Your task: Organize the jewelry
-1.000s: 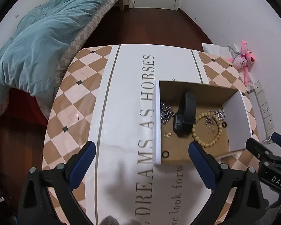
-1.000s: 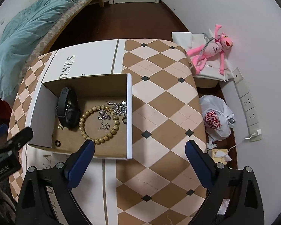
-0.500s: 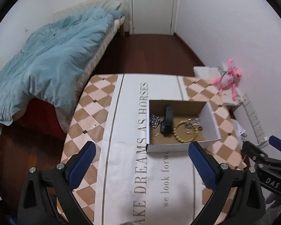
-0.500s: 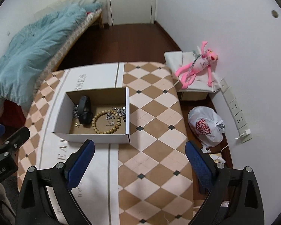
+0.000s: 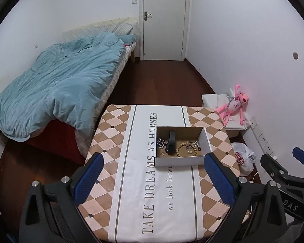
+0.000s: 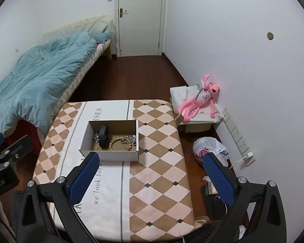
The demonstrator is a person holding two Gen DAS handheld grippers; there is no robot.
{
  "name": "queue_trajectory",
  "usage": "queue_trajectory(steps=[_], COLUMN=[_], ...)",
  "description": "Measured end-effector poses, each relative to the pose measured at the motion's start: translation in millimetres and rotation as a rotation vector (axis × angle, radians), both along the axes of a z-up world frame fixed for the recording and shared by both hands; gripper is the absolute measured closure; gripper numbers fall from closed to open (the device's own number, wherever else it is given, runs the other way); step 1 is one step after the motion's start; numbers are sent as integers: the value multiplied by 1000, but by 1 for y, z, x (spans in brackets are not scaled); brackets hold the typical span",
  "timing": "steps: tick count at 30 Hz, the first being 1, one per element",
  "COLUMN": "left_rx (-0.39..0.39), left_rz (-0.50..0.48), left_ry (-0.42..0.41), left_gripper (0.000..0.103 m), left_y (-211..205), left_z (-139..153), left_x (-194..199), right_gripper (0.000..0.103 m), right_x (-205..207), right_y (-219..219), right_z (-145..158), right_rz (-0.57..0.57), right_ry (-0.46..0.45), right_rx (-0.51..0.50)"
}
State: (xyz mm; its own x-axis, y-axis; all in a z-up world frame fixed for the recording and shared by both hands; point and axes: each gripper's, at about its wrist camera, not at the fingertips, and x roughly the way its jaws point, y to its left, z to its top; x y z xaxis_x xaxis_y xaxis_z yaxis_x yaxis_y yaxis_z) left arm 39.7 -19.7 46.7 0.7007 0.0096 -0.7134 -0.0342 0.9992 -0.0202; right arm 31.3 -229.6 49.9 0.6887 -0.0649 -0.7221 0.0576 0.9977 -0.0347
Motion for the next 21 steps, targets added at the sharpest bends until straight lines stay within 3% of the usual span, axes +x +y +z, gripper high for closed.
queue_trajectory(steps=[10, 21], left_rx=[1, 10], left_rz=[9, -8], left_ry=[26, 79], left_gripper=[2, 2], left_y=[4, -6], left_z=[3, -2], left_x=[-15, 21], right_gripper=[0, 0], right_x=[-22, 21], right_y=[7, 2], right_z=[17, 10], right_rz=[23, 10], right_ry=[-24, 14], right_rx=[9, 14])
